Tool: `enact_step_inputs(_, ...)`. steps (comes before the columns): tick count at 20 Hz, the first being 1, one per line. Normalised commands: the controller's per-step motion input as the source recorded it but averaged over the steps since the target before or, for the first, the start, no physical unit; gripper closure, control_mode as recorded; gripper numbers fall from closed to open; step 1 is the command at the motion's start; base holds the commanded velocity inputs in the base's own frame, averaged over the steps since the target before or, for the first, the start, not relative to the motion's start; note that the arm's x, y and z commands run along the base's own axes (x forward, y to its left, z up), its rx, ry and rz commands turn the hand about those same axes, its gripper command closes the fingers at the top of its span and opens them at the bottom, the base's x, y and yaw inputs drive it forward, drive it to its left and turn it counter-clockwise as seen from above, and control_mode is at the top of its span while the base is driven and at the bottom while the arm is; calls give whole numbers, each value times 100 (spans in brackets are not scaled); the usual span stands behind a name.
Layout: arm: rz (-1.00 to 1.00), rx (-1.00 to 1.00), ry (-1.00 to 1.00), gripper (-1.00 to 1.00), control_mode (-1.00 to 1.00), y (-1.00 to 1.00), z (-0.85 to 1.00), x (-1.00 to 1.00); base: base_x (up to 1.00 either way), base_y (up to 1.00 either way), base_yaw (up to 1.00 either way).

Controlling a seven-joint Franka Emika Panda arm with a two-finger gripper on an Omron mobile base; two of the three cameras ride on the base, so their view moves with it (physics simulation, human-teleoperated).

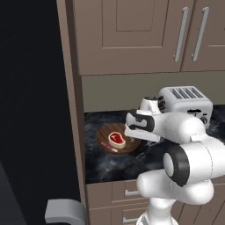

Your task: Place the bowl with the lemon wedge and corn on the second highest shelf of the fridge. Place the bowl with the steaks on the top shelf of the fridge.

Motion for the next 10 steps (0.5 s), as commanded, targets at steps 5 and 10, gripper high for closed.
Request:
enact_step_inputs(5, 0, 0, 0, -100, -100, 13, -36, 30, 0, 0, 0)
enact_step_inputs(10, 0, 0, 0, -100, -100, 3, -35, 18, 0, 0, 0)
